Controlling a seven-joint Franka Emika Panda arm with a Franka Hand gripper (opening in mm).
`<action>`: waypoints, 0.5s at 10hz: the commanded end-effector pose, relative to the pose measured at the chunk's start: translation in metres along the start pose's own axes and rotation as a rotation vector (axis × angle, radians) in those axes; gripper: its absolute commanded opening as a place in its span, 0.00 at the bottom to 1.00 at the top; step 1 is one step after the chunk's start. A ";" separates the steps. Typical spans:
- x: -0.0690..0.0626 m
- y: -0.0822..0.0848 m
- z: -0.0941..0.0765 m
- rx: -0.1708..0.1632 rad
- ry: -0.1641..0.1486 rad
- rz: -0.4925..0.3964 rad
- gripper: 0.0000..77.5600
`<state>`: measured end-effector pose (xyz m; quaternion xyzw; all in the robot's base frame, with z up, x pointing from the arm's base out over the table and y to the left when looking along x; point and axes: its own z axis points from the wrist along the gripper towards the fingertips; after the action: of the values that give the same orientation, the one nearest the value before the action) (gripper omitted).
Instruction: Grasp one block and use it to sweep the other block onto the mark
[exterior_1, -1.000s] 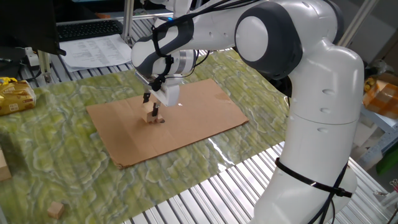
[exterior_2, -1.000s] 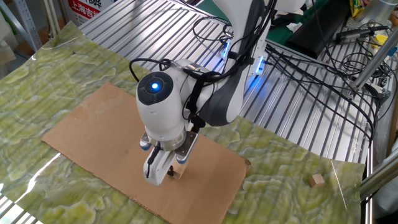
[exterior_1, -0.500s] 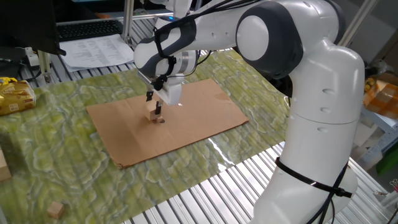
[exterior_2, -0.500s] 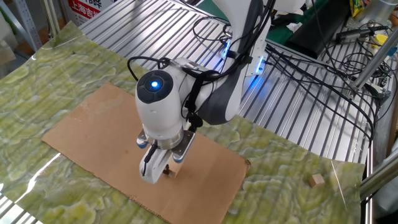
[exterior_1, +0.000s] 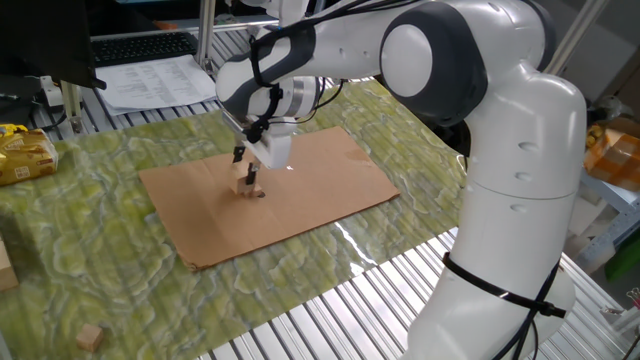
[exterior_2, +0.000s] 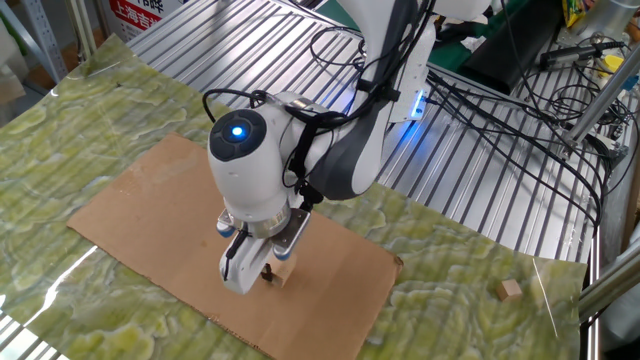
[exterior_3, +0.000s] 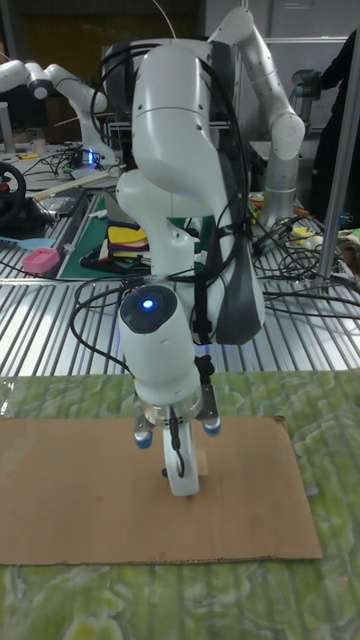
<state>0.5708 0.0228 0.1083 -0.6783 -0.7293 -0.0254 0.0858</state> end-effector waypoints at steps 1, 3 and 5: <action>0.007 0.004 0.006 -0.010 0.028 0.024 0.01; 0.001 0.005 0.011 -0.013 0.022 0.010 0.01; -0.006 0.004 0.012 -0.015 0.014 0.016 0.01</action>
<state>0.5729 0.0218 0.0957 -0.6843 -0.7229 -0.0351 0.0891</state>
